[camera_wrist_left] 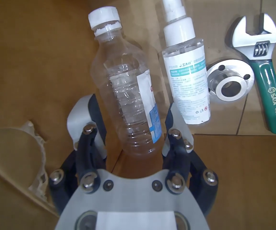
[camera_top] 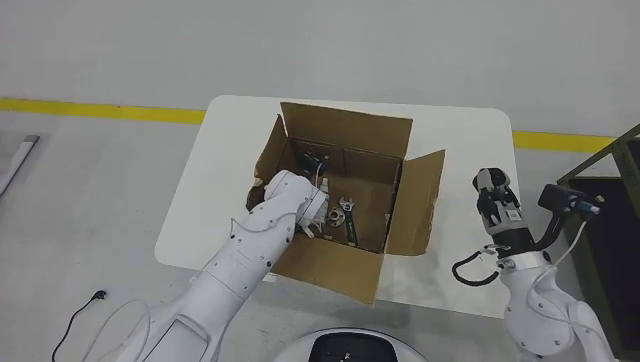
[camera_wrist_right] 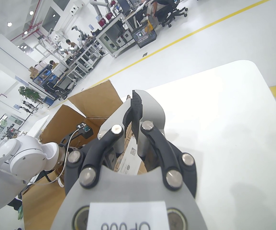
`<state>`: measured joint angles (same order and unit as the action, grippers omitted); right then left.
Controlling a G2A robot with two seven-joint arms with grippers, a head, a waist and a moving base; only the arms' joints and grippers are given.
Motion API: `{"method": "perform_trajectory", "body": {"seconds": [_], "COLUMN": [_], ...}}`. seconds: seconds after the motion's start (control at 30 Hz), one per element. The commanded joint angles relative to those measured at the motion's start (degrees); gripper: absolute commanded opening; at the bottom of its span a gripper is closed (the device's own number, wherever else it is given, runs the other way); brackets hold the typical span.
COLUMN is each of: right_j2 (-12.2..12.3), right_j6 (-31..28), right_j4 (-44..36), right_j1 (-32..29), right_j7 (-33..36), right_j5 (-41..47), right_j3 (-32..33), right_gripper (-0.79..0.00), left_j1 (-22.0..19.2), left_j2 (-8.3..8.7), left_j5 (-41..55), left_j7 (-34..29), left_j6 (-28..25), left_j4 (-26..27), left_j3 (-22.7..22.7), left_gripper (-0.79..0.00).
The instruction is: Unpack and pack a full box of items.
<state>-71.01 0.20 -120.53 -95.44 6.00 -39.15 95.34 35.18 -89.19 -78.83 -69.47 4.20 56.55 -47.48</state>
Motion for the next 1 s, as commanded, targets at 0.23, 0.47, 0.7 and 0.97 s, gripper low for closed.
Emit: {"method": "perform_trajectory", "body": {"seconds": [0.23,0.47,0.7,0.97], "right_j2": [-0.1,-0.2,-0.3,-0.4], "right_j6": [-0.2,-0.2,-0.1,0.1], "right_j4": [-0.2,-0.5,-0.8,-1.1], "right_j1": [-0.3,-0.7,-0.9,-1.1], "right_j7": [-0.1,0.1,0.0,-0.1], "right_j5": [-0.2,-0.3,-0.4,-0.5], "right_j3": [0.3,0.5,0.6,0.6], "right_gripper": [-0.785,-0.785,-0.785,-0.785], "left_j1": [-0.6,-1.0,-1.1,-0.7], "left_j2": [-0.85,-1.37,-1.65,-1.85], "left_j5": [0.6,0.4,0.0,-0.9], "left_j7": [0.8,1.1,0.5,0.9], "left_j6": [0.9,0.8,0.4,0.2], "left_j4": [-3.4,-4.6,-4.4,-5.7], "left_j3": [-0.2,-0.3,-0.6,-1.0], "left_gripper": [-0.080,-0.256,-0.160,-0.188]}}
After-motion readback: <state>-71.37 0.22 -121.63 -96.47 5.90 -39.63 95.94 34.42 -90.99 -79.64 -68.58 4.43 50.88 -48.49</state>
